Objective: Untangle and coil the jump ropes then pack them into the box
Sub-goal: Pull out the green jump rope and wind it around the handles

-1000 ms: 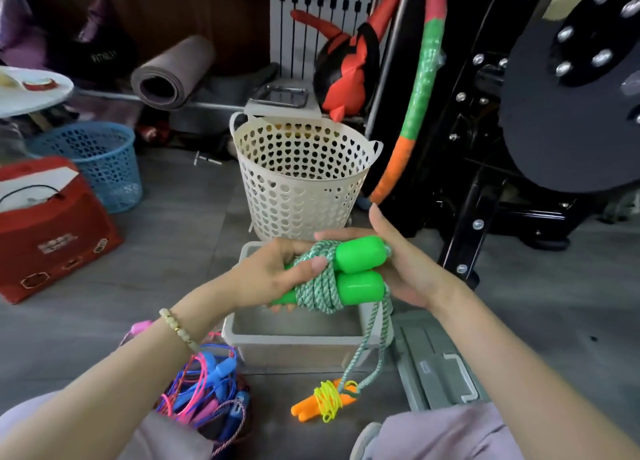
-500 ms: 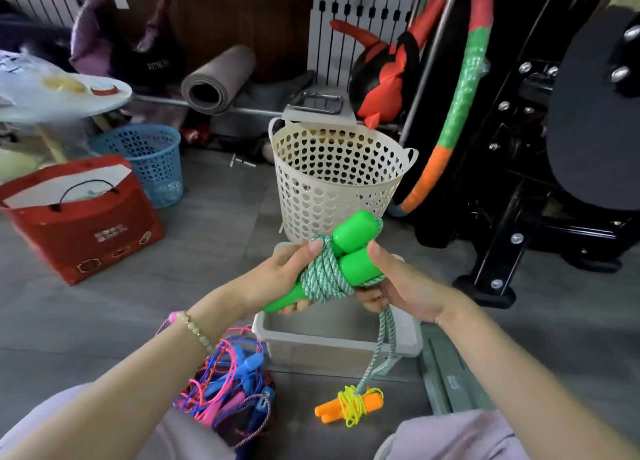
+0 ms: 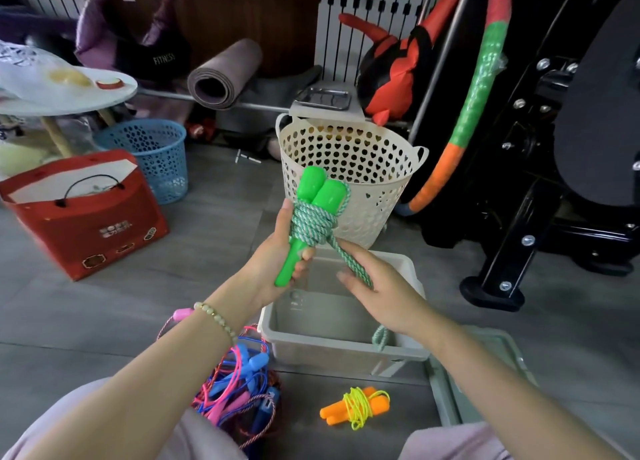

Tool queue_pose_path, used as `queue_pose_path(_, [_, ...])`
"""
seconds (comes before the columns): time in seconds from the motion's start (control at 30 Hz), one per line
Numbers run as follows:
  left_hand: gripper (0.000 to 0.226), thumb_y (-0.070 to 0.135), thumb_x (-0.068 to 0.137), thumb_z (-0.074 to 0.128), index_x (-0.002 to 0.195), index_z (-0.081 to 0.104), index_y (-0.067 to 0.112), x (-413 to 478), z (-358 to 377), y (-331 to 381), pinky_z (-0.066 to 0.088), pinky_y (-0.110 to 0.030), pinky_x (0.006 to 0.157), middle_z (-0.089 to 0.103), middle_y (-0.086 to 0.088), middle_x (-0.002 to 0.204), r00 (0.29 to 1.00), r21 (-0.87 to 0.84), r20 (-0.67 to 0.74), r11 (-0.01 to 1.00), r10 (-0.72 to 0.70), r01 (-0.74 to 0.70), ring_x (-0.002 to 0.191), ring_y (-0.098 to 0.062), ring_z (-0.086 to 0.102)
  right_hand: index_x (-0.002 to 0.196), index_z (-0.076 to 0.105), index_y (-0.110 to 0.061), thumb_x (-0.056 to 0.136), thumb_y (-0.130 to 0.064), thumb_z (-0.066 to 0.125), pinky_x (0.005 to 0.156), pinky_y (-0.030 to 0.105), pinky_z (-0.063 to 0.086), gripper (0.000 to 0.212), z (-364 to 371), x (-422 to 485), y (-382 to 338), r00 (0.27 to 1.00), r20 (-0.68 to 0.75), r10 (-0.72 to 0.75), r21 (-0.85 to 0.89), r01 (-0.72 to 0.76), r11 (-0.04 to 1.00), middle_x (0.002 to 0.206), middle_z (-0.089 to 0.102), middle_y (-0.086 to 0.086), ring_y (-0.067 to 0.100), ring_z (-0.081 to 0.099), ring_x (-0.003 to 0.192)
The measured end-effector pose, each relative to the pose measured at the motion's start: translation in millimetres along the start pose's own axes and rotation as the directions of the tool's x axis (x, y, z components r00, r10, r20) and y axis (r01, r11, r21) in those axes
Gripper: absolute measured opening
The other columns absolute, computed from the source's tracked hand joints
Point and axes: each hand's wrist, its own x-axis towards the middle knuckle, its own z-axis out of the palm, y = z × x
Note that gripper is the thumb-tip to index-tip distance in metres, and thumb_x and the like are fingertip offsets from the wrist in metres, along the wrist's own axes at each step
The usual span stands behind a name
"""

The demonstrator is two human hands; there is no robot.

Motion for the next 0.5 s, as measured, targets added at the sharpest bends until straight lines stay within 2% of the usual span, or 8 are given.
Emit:
queue_pose_path(0.07, [0.058, 0.073, 0.086, 0.026, 0.073, 0.044, 0.020, 3.4, -0.7, 1.4, 0.025, -0.015, 0.032, 0.040, 0.004, 0.047, 0.999, -0.032, -0.044, 0.999, -0.004, 0.002, 0.033, -0.007, 0.030, 0.129, 0.054, -0.021, 0.096, -0.021, 0.050, 0.098, 0.015, 0.035, 0.033, -1.8, 0.2, 2.0, 0.993, -0.092, -0.075, -0.164, 0.059, 0.985, 0.128, 0.057, -0.009, 0.002, 0.050, 0.118])
queue_pose_path(0.13, [0.058, 0.072, 0.088, 0.025, 0.070, 0.043, 0.020, 4.6, 0.2, 3.0, 0.026, -0.015, 0.032, 0.040, 0.004, 0.047, 0.997, -0.056, -0.079, 0.998, -0.007, 0.002, 0.034, -0.006, 0.031, 0.112, 0.064, -0.018, 0.096, -0.021, 0.052, 0.081, 0.017, 0.042, 0.021, -3.3, 2.0, 1.9, 0.985, -0.156, -0.075, -0.184, 0.046, 0.982, 0.104, 0.066, -0.008, 0.001, 0.058, 0.093])
queue_pose_path(0.2, [0.059, 0.071, 0.089, 0.025, 0.069, 0.044, 0.019, 5.1, 1.3, 2.4, 0.028, -0.016, 0.033, 0.042, 0.003, 0.048, 0.992, -0.026, -0.126, 1.000, 0.004, -0.007, 0.034, -0.007, 0.033, 0.096, 0.068, -0.017, 0.096, -0.022, 0.051, 0.067, 0.022, 0.046, 0.017, -2.5, 2.4, 0.0, 0.981, -0.191, 0.031, -0.068, -0.045, 0.997, 0.076, 0.063, -0.009, 0.000, 0.058, 0.067])
queue_pose_path(0.27, [0.059, 0.071, 0.089, 0.028, 0.072, 0.048, 0.018, 6.4, 2.1, -0.3, 0.030, -0.017, 0.034, 0.045, 0.002, 0.048, 0.982, 0.048, -0.185, 0.998, 0.049, -0.040, 0.035, -0.008, 0.036, 0.085, 0.067, -0.018, 0.097, -0.018, 0.048, 0.065, 0.019, 0.050, 0.022, 0.5, 3.7, -3.0, 0.973, -0.173, 0.154, 0.115, -0.135, 0.984, 0.066, 0.059, -0.007, -0.002, 0.057, 0.057])
queue_pose_path(0.37, [0.053, 0.066, 0.091, 0.034, 0.085, 0.054, 0.017, 7.2, 1.5, -4.2, 0.032, -0.017, 0.036, 0.049, 0.000, 0.049, 0.955, 0.149, -0.265, 0.984, 0.131, -0.093, 0.035, -0.010, 0.039, 0.087, 0.064, -0.016, 0.101, -0.015, 0.039, 0.053, 0.015, 0.040, 0.029, 4.5, 4.3, -9.2, 0.954, 0.017, 0.300, 0.413, -0.280, 0.867, 0.062, 0.045, -0.003, 0.001, 0.043, 0.044])
queue_pose_path(0.4, [0.051, 0.063, 0.092, 0.036, 0.088, 0.056, 0.016, 6.8, 1.8, -5.2, 0.032, -0.017, 0.036, 0.050, -0.001, 0.048, 0.947, 0.170, -0.282, 0.980, 0.154, -0.108, 0.034, -0.011, 0.040, 0.091, 0.062, -0.016, 0.102, -0.017, 0.037, 0.050, 0.017, 0.036, 0.028, 3.8, 3.8, -12.2, 0.944, 0.079, 0.321, 0.416, -0.324, 0.850, 0.062, 0.041, -0.004, 0.002, 0.038, 0.043])
queue_pose_path(0.43, [0.049, 0.061, 0.093, 0.038, 0.090, 0.056, 0.016, 6.9, 2.0, -6.7, 0.032, -0.016, 0.036, 0.050, -0.001, 0.047, 0.941, 0.187, -0.290, 0.974, 0.177, -0.126, 0.034, -0.011, 0.041, 0.095, 0.061, -0.016, 0.102, -0.020, 0.037, 0.050, 0.021, 0.034, 0.025, 1.3, 2.4, -15.2, 0.946, 0.112, 0.305, 0.300, -0.325, 0.897, 0.063, 0.042, -0.003, 0.005, 0.039, 0.046])
queue_pose_path(0.5, [0.043, 0.055, 0.094, 0.043, 0.089, 0.057, 0.014, 7.6, 3.2, -11.6, 0.034, -0.017, 0.036, 0.051, -0.002, 0.047, 0.928, 0.258, -0.282, 0.951, 0.245, -0.172, 0.034, -0.013, 0.044, 0.108, 0.057, -0.016, 0.100, -0.028, 0.042, 0.060, 0.032, 0.037, 0.022, -7.7, -2.4, -21.9, 0.965, 0.175, 0.196, -0.253, -0.148, 0.956, 0.082, 0.059, 0.004, 0.018, 0.056, 0.070])
